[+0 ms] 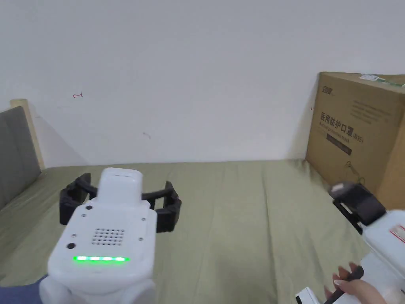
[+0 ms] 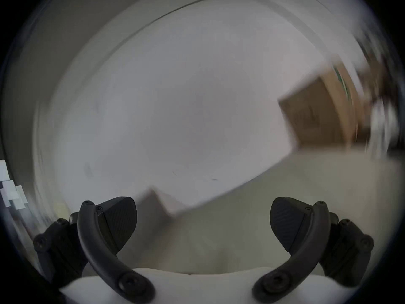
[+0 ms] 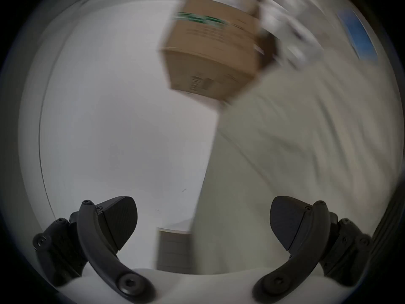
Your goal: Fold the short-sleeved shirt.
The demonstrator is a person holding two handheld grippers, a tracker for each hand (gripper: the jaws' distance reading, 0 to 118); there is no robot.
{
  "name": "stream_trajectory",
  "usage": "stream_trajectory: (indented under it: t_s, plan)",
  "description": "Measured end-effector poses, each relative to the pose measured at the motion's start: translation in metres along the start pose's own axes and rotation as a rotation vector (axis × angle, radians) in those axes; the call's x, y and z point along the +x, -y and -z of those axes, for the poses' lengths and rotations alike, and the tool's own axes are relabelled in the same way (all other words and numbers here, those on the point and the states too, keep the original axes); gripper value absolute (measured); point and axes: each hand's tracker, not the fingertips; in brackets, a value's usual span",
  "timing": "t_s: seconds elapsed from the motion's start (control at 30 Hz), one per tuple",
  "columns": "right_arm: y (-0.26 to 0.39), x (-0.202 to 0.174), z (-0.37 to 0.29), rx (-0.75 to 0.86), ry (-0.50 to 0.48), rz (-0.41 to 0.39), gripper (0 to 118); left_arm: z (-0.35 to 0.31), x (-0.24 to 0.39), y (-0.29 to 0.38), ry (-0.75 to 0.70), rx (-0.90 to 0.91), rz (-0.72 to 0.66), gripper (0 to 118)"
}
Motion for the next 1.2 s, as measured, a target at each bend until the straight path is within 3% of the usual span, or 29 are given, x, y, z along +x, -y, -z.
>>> stream_trajectory:
  t_s: [0.1, 0.2, 0.27, 0.37, 0.6, 0.93, 1.03, 1.13, 1.2]
  plan:
    - [0.018, -0.06, -0.016, 0.212, 0.046, -0.655, 118, -0.001, -0.001, 0.001, -0.004, 0.061, -0.02, 118]
    - [0.042, -0.073, -0.022, 0.229, -0.055, -0.799, 118, 0.002, 0.001, 0.006, -0.001, 0.068, -0.01, 118]
    - [0.051, -0.081, -0.02, 0.199, -0.046, -0.789, 118, 0.005, 0.0, 0.007, -0.005, 0.06, -0.02, 118]
    - [0.053, -0.081, -0.014, 0.132, -0.069, -0.712, 118, 0.011, -0.002, 0.01, -0.007, 0.01, -0.069, 118]
    - [0.047, -0.074, -0.002, 0.043, -0.007, -0.573, 118, 0.009, 0.0, 0.019, 0.016, -0.012, -0.056, 118]
    - [0.043, -0.07, -0.006, 0.068, -0.044, -0.588, 118, 0.004, 0.009, 0.015, 0.055, 0.016, 0.003, 118]
    - [0.042, -0.068, -0.01, 0.087, -0.082, -0.608, 118, 0.004, 0.009, 0.014, 0.075, 0.009, -0.007, 118]
    - [0.044, -0.073, -0.011, 0.103, -0.033, -0.667, 118, 0.005, 0.009, 0.014, 0.075, -0.007, -0.019, 118]
    - [0.044, -0.072, -0.013, 0.103, -0.054, -0.679, 118, 0.005, 0.009, 0.014, 0.078, -0.007, -0.023, 118]
